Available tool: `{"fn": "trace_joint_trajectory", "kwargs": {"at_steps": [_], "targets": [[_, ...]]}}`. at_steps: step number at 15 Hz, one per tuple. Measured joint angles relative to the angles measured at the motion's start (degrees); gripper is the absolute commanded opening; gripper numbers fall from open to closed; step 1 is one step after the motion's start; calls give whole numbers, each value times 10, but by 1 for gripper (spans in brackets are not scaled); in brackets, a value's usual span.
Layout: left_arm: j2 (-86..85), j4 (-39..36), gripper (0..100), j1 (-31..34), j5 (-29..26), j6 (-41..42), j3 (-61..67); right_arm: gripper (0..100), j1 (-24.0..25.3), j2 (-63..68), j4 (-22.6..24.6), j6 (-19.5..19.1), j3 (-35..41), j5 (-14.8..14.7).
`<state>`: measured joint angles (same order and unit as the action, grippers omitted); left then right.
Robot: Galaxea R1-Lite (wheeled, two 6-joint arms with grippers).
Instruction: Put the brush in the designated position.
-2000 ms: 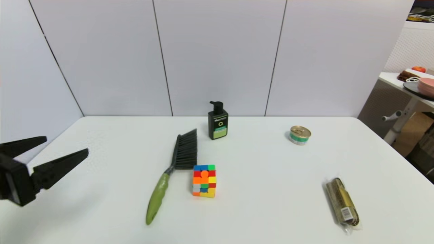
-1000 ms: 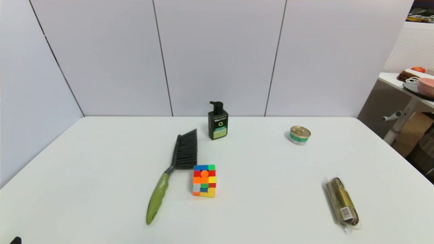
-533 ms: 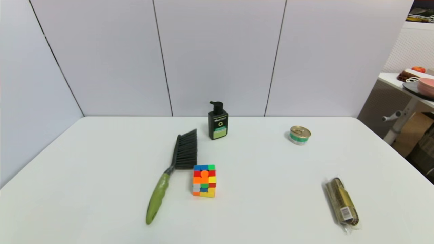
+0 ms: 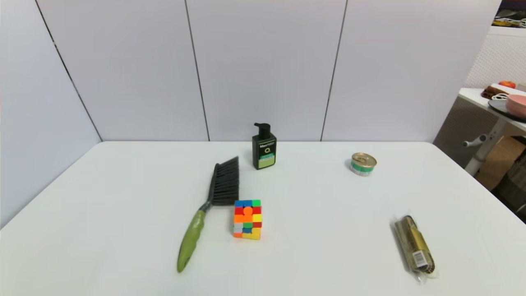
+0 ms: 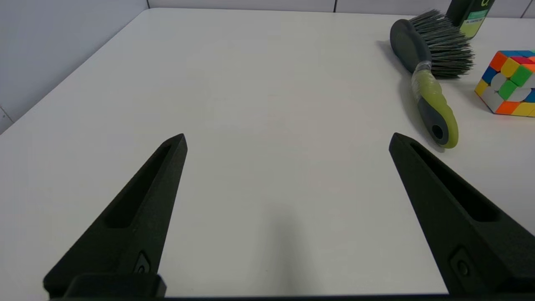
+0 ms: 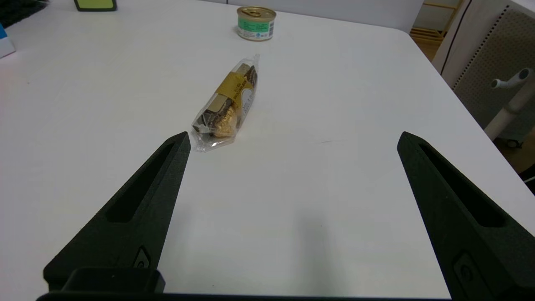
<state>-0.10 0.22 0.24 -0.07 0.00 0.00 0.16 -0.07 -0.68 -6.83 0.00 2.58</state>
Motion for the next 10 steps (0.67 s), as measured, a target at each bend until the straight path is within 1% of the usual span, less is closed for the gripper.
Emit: {"fn": "trace_joint_trajectory", "kwargs": {"at_steps": [10], "targets": [[0, 0, 100, 0, 0, 0, 0, 100, 0, 0, 0, -1, 0, 0]]}}
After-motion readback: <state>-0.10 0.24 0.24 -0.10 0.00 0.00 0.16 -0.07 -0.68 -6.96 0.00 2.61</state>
